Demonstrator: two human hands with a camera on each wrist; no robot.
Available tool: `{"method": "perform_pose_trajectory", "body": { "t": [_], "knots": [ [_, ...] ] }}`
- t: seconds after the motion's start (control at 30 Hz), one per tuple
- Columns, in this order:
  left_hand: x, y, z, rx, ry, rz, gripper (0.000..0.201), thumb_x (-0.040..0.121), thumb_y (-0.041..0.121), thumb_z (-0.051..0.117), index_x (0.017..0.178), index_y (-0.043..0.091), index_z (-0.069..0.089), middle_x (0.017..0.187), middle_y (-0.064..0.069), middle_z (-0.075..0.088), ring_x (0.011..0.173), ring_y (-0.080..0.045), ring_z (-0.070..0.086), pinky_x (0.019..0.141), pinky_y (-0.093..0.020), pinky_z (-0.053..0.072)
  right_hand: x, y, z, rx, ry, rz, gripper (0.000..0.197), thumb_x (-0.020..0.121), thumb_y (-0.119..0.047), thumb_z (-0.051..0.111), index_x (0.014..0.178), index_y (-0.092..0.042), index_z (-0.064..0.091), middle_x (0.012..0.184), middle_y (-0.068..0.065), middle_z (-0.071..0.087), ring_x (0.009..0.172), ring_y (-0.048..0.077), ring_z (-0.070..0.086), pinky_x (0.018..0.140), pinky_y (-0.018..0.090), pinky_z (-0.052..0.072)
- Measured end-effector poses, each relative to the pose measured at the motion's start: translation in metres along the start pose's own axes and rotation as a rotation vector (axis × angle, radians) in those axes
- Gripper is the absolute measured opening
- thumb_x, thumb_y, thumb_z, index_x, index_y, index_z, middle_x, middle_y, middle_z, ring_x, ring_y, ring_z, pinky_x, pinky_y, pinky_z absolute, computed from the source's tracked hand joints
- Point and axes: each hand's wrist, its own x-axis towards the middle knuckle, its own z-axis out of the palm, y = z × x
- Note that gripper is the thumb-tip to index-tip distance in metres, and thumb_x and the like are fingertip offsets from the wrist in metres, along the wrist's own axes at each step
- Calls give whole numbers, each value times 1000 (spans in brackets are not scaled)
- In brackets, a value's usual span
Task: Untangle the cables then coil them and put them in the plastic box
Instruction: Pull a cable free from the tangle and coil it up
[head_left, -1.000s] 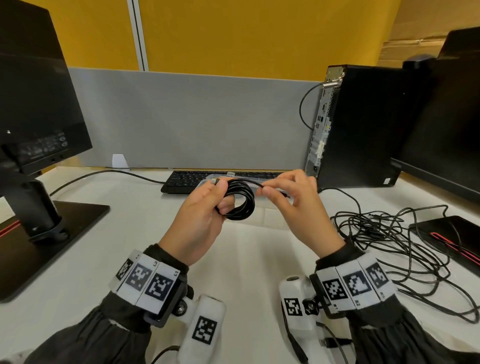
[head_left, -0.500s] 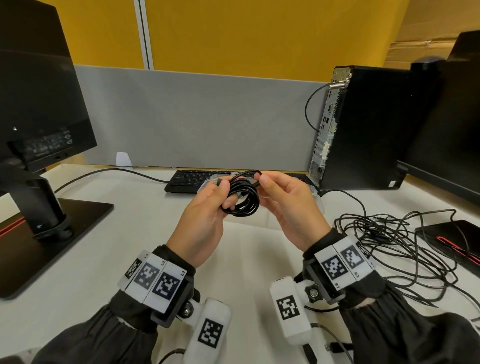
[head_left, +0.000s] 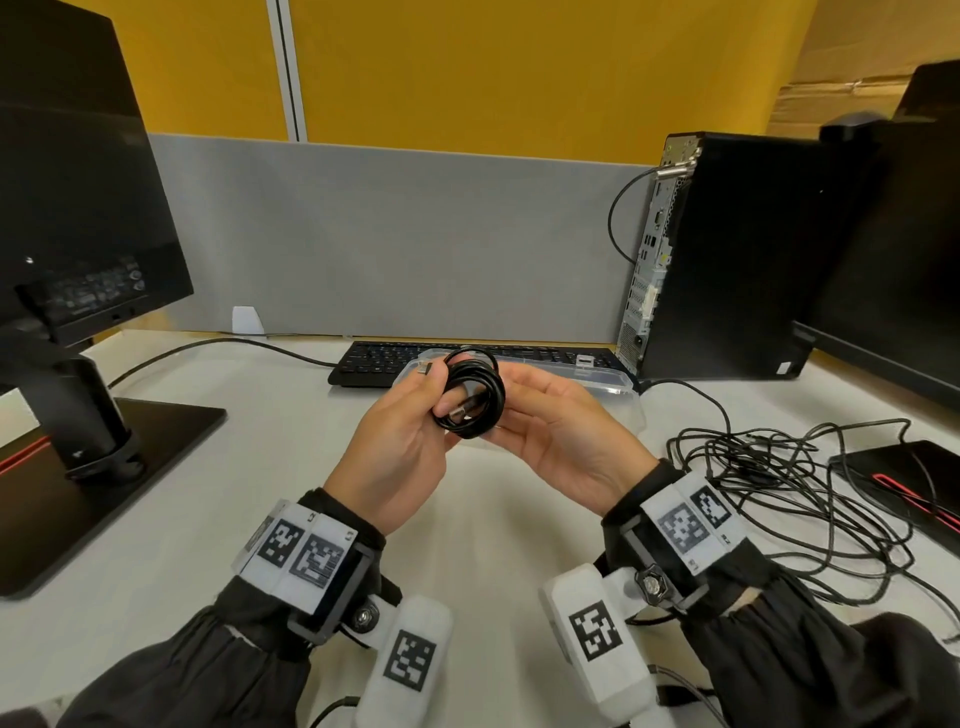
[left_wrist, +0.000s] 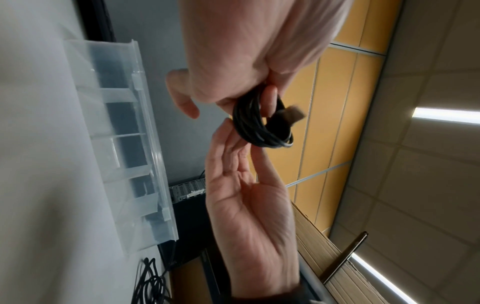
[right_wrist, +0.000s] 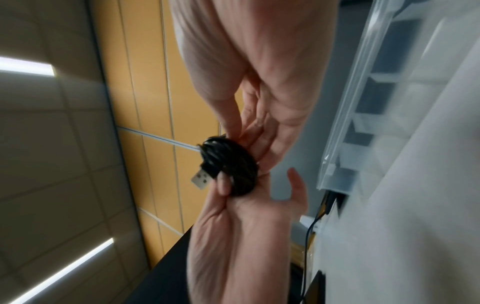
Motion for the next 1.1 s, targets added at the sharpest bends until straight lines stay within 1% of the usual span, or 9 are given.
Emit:
{"method": "perform_pose_trajectory", "body": {
  "t": [0.13,0.27,0.37,0.47,0.53,0.63,0.83,1.0,1.1],
  "knots": [
    [4,-2,-2,18,33,2,27,98,25,33,102,17,59,92,-5,65,83,-9,61,80,-26,47,-2,-3,7,-55,7,-22,15,93,-10,52,107,-12,50,93,12,66,84,24,65,82,35,54],
    [4,-2,-2,4,60,-6,28,93,28,39,107,12,57,102,-12,42,95,-28,45,92,-35,41,-10,-2,12,-269,-142,-119,41,78,-19,71,110,-26,45,101,14,67,94,25,63,94,43,49],
    [4,0,-2,14,90,-11,24,99,24,36,90,10,53,70,-8,39,95,-29,39,94,-40,37,-14,-6,13,-443,-220,-179,52,71,-2,74,112,-24,51,99,14,65,96,21,60,96,41,47],
    [4,1,-2,21,95,19,23,98,23,36,92,9,53,64,-1,39,88,-27,39,89,-38,37,-14,-12,13,-513,-261,-173,50,70,9,73,109,-17,55,102,14,64,100,19,60,94,37,51],
    [3,0,0,36,81,39,26,97,24,36,102,7,56,72,-4,54,84,-25,51,84,-33,42,-11,-12,15,-549,-214,-223,34,73,10,70,98,-11,60,98,12,66,94,15,63,89,33,52],
    [2,-2,2,71,66,43,35,94,27,39,115,5,55,105,-17,63,105,-25,60,93,-37,45,-7,-9,16,-552,-98,-306,13,82,3,65,88,-8,67,90,14,70,89,20,67,90,37,52],
    [5,1,-3,168,155,129,28,99,21,37,112,0,53,69,3,42,72,-9,44,94,-37,40,-5,-18,10,-907,184,-699,10,78,-12,73,78,-23,71,80,-5,67,76,11,63,77,35,53],
    [5,10,-5,223,160,212,27,99,19,37,117,5,52,91,-13,49,90,-21,48,90,-34,44,-21,-23,12,-1079,213,-924,4,75,-11,75,78,-12,72,74,-3,67,72,9,63,68,17,51],
    [2,11,-2,275,144,279,14,97,19,44,106,15,54,96,-3,62,90,-11,58,86,-28,47,-24,-27,10,-1230,202,-884,5,77,-8,72,77,-12,69,74,-3,65,70,10,60,65,21,50]
  ]
}}
